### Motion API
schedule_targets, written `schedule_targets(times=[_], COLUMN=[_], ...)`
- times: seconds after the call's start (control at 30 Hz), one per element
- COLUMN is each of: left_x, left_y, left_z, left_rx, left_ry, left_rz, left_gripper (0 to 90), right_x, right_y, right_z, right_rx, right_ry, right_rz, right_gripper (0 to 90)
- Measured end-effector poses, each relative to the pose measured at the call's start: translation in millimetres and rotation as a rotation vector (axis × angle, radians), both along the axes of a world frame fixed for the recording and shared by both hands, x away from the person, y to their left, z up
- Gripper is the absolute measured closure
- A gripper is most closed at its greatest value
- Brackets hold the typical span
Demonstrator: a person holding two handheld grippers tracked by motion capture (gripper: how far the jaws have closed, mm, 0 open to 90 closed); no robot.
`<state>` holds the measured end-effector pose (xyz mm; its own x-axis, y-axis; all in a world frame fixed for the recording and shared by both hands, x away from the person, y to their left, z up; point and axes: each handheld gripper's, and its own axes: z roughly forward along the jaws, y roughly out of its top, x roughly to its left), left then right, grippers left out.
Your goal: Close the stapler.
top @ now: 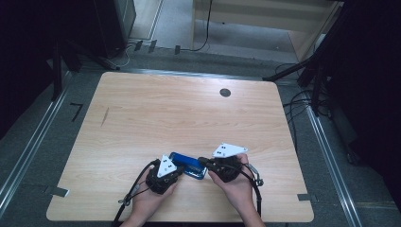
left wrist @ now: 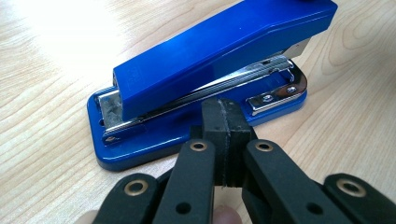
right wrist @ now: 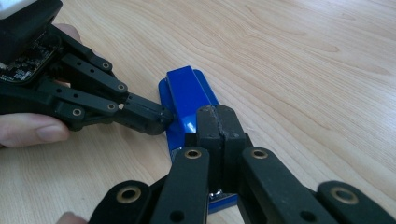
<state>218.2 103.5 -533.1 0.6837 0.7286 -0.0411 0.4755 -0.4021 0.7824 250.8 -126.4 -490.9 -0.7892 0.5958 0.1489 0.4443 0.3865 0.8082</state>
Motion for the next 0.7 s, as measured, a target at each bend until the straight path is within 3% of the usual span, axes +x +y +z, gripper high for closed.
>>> schedule_targets(times=[0.33, 0.6, 0.7], left_x=[0.6, 0.5, 0.6], left_y=[-0.7, -0.7, -0.7], left_z=[0.0, 0.0, 0.0], left_rx=[-0.003, -0.001, 0.002], left_ry=[-0.001, -0.001, 0.000], left_rz=[0.000, -0.002, -0.006], left_gripper=[90.0, 90.0, 90.0], right_x=[-8.1, -13.3, -14.9], right_y=[-0.7, -3.2, -2.7], right_z=[-7.0, -15.9, -17.4], right_rx=[-0.022, 0.039, 0.022], right_ry=[-0.023, -0.039, -0.023], right_rz=[-0.012, -0.033, -0.046], right_gripper=[90.0, 90.0, 90.0])
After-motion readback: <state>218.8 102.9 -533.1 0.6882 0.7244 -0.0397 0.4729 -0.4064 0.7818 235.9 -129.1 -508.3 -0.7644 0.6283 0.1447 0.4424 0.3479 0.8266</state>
